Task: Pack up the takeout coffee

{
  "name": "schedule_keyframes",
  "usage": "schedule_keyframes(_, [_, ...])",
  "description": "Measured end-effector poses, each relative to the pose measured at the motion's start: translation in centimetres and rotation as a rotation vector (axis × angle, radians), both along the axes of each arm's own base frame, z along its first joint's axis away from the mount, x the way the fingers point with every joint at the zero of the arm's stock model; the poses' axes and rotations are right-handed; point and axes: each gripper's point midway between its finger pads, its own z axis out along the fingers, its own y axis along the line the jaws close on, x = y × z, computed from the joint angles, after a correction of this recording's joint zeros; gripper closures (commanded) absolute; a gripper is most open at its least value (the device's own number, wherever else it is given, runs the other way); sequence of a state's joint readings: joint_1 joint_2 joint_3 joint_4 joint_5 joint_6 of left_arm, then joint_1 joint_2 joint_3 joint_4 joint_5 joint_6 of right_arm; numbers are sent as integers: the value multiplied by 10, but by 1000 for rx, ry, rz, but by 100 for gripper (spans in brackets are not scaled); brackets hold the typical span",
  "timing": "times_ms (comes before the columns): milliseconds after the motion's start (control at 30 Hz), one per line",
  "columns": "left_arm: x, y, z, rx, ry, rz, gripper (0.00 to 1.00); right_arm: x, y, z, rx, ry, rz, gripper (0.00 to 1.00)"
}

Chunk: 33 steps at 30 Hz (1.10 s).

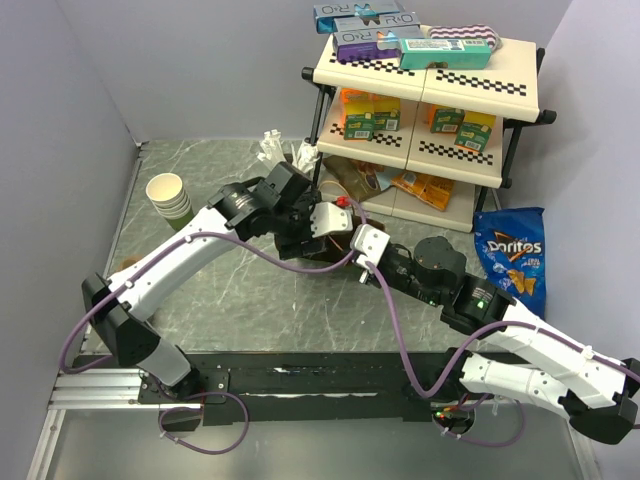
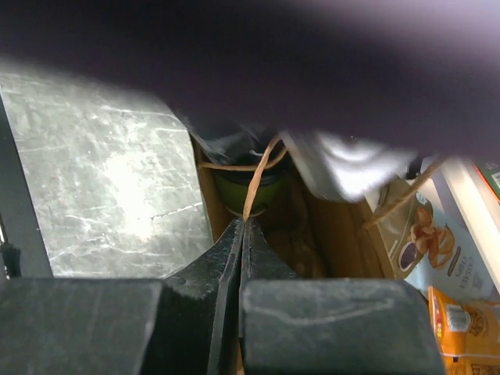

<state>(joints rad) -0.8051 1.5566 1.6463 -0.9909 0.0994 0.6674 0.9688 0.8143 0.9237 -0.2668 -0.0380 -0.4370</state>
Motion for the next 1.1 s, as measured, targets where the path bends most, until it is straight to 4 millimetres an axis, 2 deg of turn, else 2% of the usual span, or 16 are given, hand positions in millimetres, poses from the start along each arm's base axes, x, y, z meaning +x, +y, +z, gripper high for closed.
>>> schedule_keyframes(333, [-11, 4, 11, -58, -16, -61, 99, -1, -1, -1, -7, -2, 7, 100])
schedule_keyframes(633, [3, -2, 20, -134, 30, 13, 99, -35, 1, -30, -110, -34, 225, 100])
schedule_keyframes(867, [11, -15, 14, -141, 71, 21, 99, -46, 2, -41, -205, -124, 347, 100])
schedule_keyframes(1100, [16, -20, 5, -126, 77, 38, 99, -51, 5, -51, -324, -269, 468, 100])
